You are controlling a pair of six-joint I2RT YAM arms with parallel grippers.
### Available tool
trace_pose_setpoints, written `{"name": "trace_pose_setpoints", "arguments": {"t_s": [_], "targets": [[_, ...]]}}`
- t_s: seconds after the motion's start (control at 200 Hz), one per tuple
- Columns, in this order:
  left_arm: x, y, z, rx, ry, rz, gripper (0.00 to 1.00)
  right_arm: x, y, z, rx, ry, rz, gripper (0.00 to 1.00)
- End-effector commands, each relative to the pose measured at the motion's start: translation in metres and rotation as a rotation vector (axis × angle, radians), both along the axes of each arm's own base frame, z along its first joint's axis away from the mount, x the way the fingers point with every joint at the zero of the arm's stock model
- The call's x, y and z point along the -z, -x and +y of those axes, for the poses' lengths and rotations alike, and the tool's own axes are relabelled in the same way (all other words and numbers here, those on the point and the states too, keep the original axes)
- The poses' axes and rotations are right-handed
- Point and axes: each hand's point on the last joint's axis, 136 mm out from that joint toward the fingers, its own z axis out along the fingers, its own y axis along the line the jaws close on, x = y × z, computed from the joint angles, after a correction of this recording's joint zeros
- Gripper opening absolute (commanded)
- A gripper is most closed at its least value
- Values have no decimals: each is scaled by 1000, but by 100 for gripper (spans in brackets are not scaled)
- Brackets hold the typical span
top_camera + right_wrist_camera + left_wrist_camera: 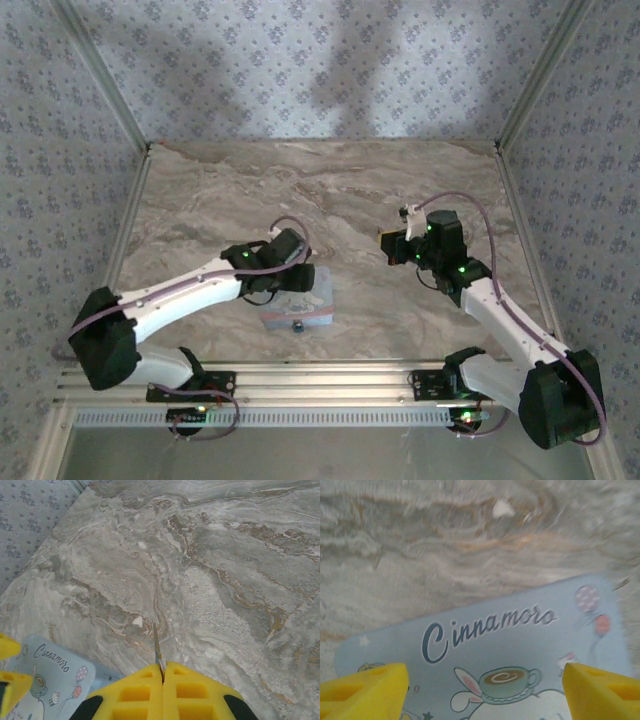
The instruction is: Unlock a padlock with a key
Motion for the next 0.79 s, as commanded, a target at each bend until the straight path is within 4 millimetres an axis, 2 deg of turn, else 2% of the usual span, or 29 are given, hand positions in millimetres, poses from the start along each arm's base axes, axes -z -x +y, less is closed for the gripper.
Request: {"name": "trace_pose_setpoints", "arguments": {"t_s": [0.0,0.13,0.16,0.285,0.43,0.57,0.789], "targets": [[-1,1,3,-54,-28,26,82,-5,-4,-5,23,20,-8,0],[11,1,-5,-35,-11,76,84,-3,-4,-6,27,21,-2,0],[11,-3,-12,-32,25,78,84,-3,-4,-6,26,21,-1,0],[23,-8,-19,-19,77,125,82,-3,-3,-5,22,21,1,0],[31,-19,-19,40,9,110,78,-2,-2,-7,27,24,5,0],[39,-41,-20,108,-57,71,77,-1,-1,-7,23,24,9,0],[36,-81,-40,197,-65,4,76,4,6,-7,19,15,33,0]]}}
